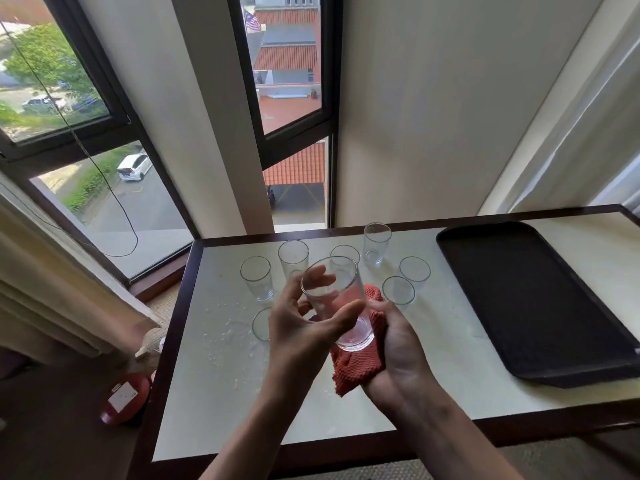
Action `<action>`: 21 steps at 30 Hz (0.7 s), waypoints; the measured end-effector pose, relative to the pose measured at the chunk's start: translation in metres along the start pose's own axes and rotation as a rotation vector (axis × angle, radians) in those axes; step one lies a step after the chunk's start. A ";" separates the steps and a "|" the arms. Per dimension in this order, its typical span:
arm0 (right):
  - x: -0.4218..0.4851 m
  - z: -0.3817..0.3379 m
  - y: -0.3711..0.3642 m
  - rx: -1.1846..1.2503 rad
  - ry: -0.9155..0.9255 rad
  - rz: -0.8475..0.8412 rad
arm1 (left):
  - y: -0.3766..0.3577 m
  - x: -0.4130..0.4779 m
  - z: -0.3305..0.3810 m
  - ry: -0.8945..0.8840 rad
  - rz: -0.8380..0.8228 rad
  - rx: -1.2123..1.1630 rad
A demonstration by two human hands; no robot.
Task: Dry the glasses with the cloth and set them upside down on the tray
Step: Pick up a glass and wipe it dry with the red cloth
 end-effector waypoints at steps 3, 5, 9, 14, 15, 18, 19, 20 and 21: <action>0.003 -0.003 0.007 -0.021 -0.008 0.064 | -0.007 -0.006 -0.007 0.010 -0.024 0.017; 0.002 -0.003 0.015 -0.035 0.015 0.094 | -0.009 -0.007 -0.010 -0.004 -0.032 0.038; -0.007 -0.011 0.029 -0.092 0.114 0.118 | -0.001 0.001 -0.015 0.011 -0.059 0.064; -0.011 -0.025 0.032 -0.348 0.213 0.089 | 0.008 0.000 -0.016 -0.027 -0.224 0.324; -0.012 -0.026 0.028 -0.399 0.234 0.065 | 0.006 -0.003 -0.015 -0.052 -0.260 0.367; -0.016 -0.027 0.017 -0.604 0.316 -0.076 | -0.002 -0.009 -0.017 -0.108 -0.300 0.464; -0.018 -0.025 0.014 -0.696 0.365 -0.129 | -0.002 -0.009 -0.018 -0.102 -0.288 0.474; -0.023 -0.023 0.010 -0.817 0.425 -0.184 | 0.000 -0.008 -0.019 -0.096 -0.273 0.480; -0.029 -0.019 0.006 -0.949 0.496 -0.231 | 0.002 -0.006 -0.021 -0.105 -0.260 0.493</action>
Point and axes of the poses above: each hand's wrist, its own x-axis towards the middle knuckle, its own y-axis out of the back of the hand, z = x × y, the point moved 3 cm from there along x, towards the middle knuckle, and after that the axes turned 5 degrees about -z, right-handed, at the moved point
